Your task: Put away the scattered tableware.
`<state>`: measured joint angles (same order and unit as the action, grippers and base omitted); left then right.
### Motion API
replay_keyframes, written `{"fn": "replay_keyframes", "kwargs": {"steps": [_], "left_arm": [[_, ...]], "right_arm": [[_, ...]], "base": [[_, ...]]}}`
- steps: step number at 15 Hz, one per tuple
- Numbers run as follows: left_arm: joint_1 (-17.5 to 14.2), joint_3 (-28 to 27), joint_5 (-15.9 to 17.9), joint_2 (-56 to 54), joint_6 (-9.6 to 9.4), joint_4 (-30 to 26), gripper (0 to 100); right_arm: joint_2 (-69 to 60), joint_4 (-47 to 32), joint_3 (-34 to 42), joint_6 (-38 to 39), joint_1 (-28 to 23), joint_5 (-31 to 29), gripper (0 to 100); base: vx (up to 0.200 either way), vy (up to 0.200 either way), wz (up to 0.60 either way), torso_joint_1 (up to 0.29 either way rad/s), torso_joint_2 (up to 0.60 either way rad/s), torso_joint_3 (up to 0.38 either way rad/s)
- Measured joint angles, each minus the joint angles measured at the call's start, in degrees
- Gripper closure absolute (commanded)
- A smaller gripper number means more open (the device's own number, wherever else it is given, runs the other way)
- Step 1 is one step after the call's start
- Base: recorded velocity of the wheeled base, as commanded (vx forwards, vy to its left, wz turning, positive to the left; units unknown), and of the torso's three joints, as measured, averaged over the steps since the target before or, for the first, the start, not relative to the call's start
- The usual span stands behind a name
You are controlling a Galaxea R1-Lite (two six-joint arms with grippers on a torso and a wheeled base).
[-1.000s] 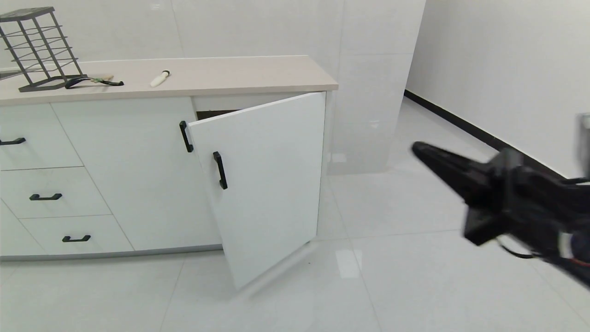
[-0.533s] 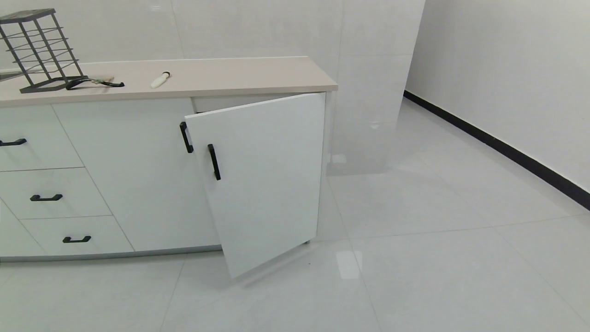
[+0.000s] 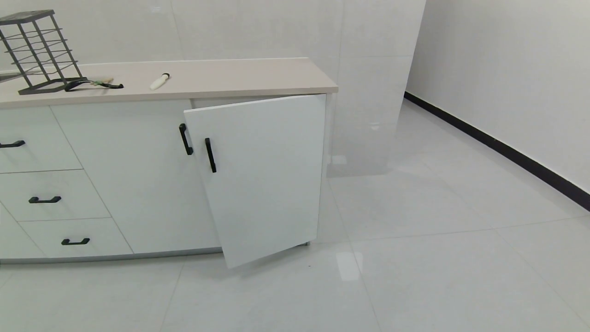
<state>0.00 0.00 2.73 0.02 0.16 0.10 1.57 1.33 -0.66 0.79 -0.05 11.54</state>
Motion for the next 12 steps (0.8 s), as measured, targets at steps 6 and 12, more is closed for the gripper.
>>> {"fn": "replay_keyframes", "kwargs": {"steps": [6,12], "left_arm": [[0.0,0.0,-0.9,0.0,-0.06,0.0,0],[0.0,0.0,-0.8,0.0,-0.16,0.0,0]], "right_arm": [[-1.2,1.9,0.5,1.7,-0.1,-10.8,100],[-1.2,-1.6,0.5,0.0,-0.1,-10.5,100]], "base": [[0.2,0.033,0.0,0.001,0.0,-0.001],[0.0,0.067,0.0,0.001,0.0,0.002]]}}
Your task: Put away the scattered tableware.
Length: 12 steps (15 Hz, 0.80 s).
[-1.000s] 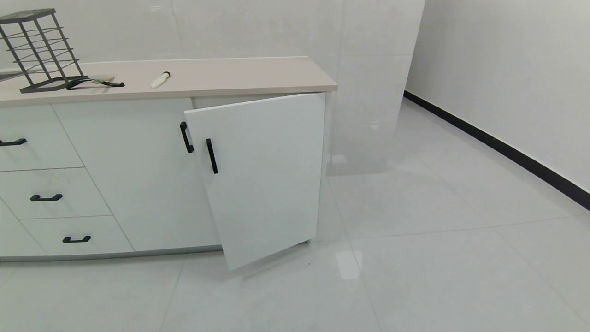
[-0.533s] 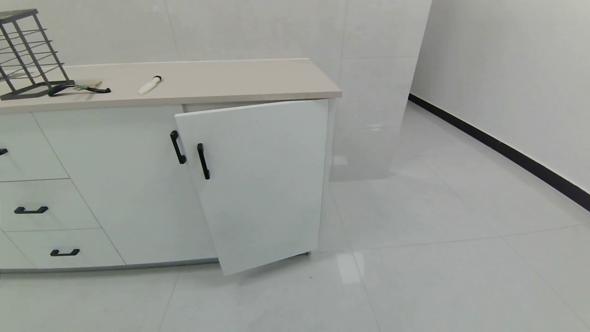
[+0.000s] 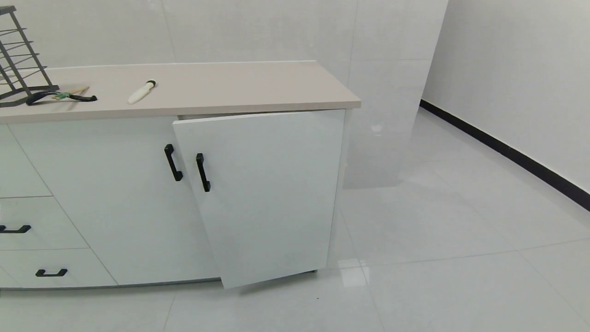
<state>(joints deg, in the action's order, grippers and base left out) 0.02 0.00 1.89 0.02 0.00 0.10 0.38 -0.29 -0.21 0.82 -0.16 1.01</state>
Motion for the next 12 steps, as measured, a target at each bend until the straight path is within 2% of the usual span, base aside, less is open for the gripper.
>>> {"fn": "replay_keyframes", "kwargs": {"steps": [3,12], "left_arm": [[0.0,0.0,0.0,0.0,0.0,0.0,0],[0.0,0.0,-0.3,0.0,-0.55,0.0,0]], "right_arm": [[0.0,0.0,0.0,0.2,0.0,0.0,100],[0.0,-0.1,0.0,0.2,0.1,-0.1,100]], "base": [[0.0,0.0,0.0,0.0,0.0,0.0],[0.0,0.0,0.6,0.001,0.0,0.006]]}}
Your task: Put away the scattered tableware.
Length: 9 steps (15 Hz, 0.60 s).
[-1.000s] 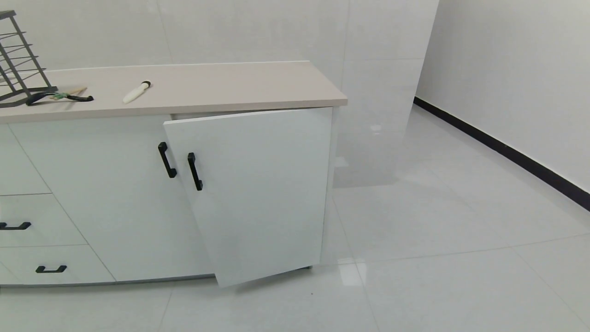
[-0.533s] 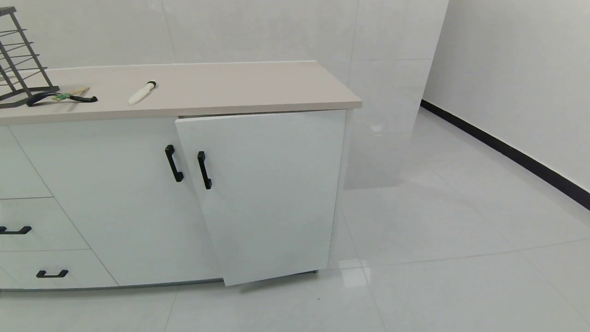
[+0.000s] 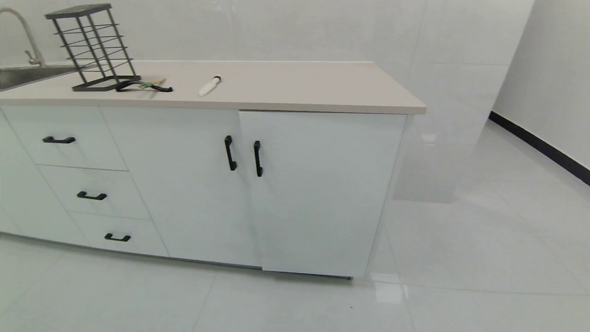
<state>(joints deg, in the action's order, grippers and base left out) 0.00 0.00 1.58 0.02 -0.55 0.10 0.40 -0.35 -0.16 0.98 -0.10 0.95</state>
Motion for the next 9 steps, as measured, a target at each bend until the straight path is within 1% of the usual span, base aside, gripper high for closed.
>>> {"fn": "replay_keyframes", "kwargs": {"steps": [2,3,9], "left_arm": [[0.0,0.0,0.0,0.0,0.0,0.0,0],[0.0,0.0,0.0,0.0,0.0,0.0,0],[0.0,0.0,0.0,0.0,0.01,0.0,0]], "right_arm": [[0.0,0.0,0.0,0.1,0.0,0.0,100],[0.0,0.0,0.0,0.1,0.0,0.0,100],[0.1,0.0,0.0,0.1,0.0,0.0,100]], "base": [[0.0,0.0,0.6,0.005,0.01,0.002],[0.0,0.0,0.0,0.0,0.0,0.0],[0.2,0.2,0.0,0.001,0.0,0.0]]}}
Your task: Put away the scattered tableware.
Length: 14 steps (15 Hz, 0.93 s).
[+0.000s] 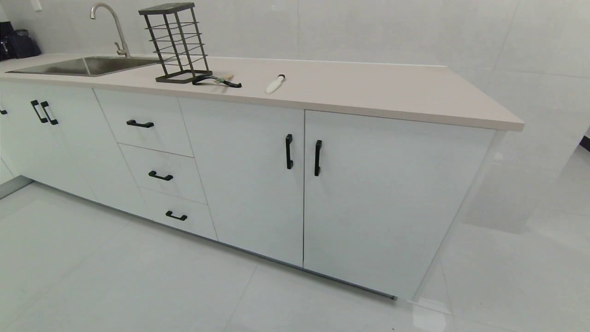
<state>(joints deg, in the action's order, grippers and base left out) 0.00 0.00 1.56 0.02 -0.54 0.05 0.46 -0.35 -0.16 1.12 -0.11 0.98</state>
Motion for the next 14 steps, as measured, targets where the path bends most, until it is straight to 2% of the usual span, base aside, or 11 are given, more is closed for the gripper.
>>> {"fn": "replay_keyframes", "kwargs": {"steps": [2,14], "left_arm": [[0.0,0.0,0.0,0.0,0.0,0.0,0],[0.0,0.0,0.0,0.0,0.18,0.0,0]], "right_arm": [[0.0,0.0,0.0,0.0,0.0,0.0,100],[0.0,0.0,0.0,0.0,0.0,-0.1,100]], "base": [[0.2,0.2,0.0,0.002,0.0,0.002],[0.0,0.2,0.0,0.003,0.0,0.003]]}}
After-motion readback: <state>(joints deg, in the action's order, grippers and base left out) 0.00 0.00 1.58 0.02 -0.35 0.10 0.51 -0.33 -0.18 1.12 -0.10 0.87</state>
